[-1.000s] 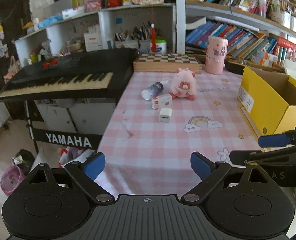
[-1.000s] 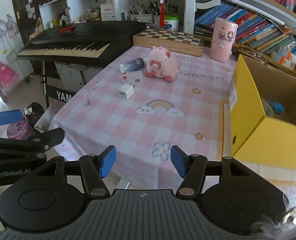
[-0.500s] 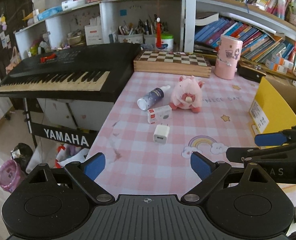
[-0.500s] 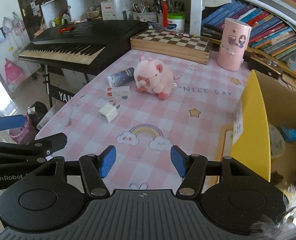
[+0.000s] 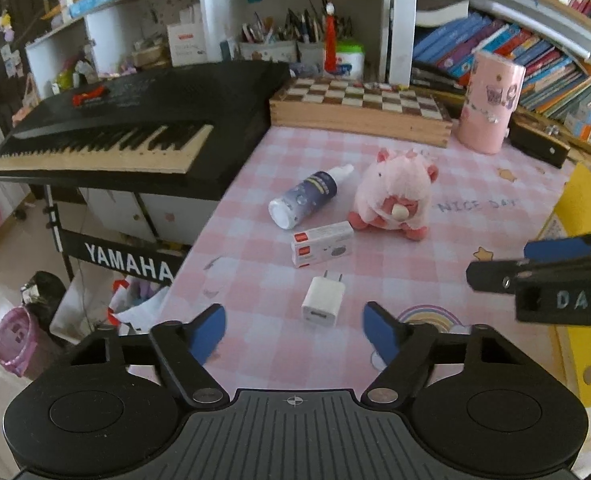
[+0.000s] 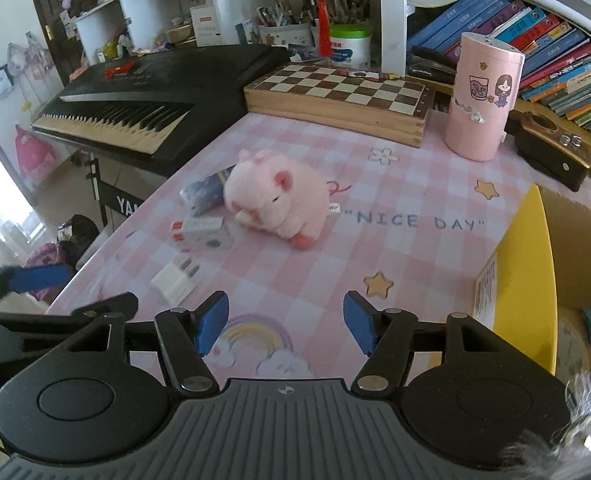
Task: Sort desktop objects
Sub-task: 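Grasp the white charger with the left tool while the right tool grasps the pink pig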
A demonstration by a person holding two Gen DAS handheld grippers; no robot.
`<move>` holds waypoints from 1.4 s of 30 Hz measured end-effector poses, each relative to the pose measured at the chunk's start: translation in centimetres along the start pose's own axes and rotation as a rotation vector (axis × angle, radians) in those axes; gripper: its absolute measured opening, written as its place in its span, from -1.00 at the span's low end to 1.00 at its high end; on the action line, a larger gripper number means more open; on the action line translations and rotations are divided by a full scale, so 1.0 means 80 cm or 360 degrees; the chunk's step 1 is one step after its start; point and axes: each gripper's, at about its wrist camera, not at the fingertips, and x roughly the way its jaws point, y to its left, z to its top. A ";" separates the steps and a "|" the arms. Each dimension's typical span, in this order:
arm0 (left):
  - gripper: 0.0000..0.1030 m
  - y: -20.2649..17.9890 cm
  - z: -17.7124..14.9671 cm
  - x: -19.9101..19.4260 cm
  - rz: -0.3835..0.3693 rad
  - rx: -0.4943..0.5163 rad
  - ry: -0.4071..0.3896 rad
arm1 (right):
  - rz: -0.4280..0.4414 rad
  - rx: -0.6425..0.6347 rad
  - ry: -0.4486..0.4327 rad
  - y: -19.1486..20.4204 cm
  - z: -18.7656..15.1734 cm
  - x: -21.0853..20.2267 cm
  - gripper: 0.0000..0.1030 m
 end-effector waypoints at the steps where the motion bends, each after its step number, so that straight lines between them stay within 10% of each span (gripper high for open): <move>1: 0.26 -0.002 0.003 0.009 -0.0013 0.0002 0.0022 | 0.0004 0.0001 0.0002 -0.003 0.004 0.004 0.20; 17: -0.52 -0.021 0.018 0.089 -0.0107 0.0073 0.0194 | 0.0075 -0.0131 0.0068 0.001 0.055 0.066 0.60; 28: -0.52 0.011 0.021 0.032 -0.0043 -0.0098 0.0125 | -0.0114 -0.0882 -0.0063 0.050 0.068 0.128 0.81; 33: -0.52 0.015 0.025 0.019 -0.0039 -0.0139 0.0069 | -0.0132 -0.1115 -0.0130 0.055 0.067 0.149 0.21; 42: -0.52 0.026 0.028 -0.012 -0.0100 -0.0159 -0.0070 | -0.0112 -0.0670 -0.0224 0.033 0.076 0.087 0.12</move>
